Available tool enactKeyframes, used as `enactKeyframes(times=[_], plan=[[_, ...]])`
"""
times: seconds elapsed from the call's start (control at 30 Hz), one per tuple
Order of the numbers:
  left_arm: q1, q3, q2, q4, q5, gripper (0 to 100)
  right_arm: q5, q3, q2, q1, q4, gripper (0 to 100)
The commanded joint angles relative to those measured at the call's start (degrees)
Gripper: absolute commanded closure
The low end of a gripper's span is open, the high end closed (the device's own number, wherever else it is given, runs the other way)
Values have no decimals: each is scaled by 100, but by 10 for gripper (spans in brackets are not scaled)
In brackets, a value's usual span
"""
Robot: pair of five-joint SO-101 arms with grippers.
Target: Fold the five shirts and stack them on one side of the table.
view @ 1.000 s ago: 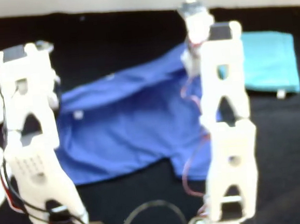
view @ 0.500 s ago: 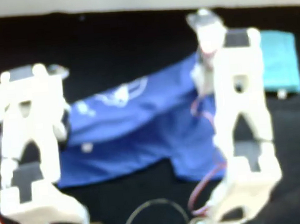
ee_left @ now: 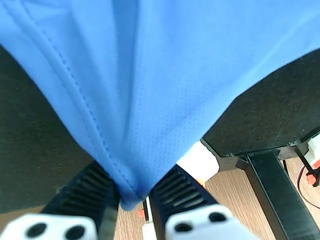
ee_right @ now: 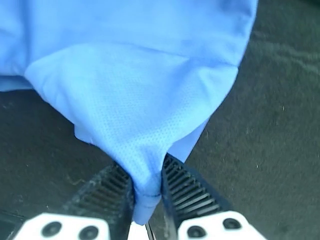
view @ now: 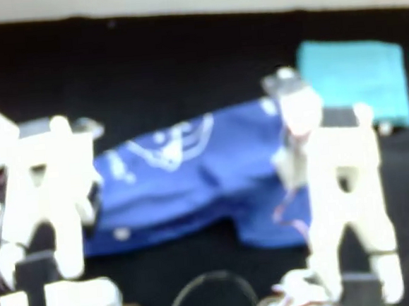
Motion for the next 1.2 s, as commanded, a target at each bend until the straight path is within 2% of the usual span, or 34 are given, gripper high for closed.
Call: enactKeyframes(times=[0.0, 0.13, 0.3, 0.57, 0.7, 0.8, 0.97, 1.1, 1.17], plan=[[92, 136, -338, 26, -44, 991, 229, 75, -409, 303, 110, 993], [92, 400, -374, -88, -44, 991, 431, 409, -646, 365, 391, 993], [92, 787, -356, -791, -35, 991, 422, 1297, -963, 330, -57, 993], [66, 884, -382, -905, -35, 985, 422, 1903, -1033, 330, -585, 990], [48, 804, -400, -862, -26, 884, 422, 1604, -1077, 180, -163, 862], [40, 400, -409, -633, -18, 801, 422, 1086, -1086, -92, 338, 781], [-48, -1121, -409, 79, -9, 784, 378, -286, -1077, -409, 927, 794], [-259, -2044, -338, 70, -9, 796, 352, -813, -901, -435, 444, 808], [-233, -2062, -330, 18, 0, 873, 158, -681, -655, -444, -171, 891]])
